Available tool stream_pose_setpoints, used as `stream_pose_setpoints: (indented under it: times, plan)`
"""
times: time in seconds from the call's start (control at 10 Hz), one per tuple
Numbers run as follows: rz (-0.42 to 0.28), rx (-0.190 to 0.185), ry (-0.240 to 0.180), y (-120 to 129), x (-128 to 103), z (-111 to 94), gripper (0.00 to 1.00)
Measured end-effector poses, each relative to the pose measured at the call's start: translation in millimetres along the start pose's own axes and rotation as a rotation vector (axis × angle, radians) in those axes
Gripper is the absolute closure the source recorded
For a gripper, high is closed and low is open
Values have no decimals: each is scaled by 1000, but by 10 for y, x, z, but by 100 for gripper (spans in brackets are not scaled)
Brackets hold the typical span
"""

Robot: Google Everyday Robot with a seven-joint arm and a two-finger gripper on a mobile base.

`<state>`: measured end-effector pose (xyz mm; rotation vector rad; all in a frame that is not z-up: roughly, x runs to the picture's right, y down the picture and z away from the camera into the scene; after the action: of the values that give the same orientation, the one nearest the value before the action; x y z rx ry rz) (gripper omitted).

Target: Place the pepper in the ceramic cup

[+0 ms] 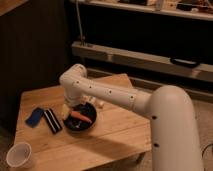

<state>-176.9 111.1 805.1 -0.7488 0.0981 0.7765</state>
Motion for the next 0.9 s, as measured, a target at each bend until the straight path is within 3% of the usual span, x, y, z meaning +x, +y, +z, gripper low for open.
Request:
stream_pose_setpoints:
  times: [0.9]
  plan:
    - [-5,-7,-4,-4,-3,1,20]
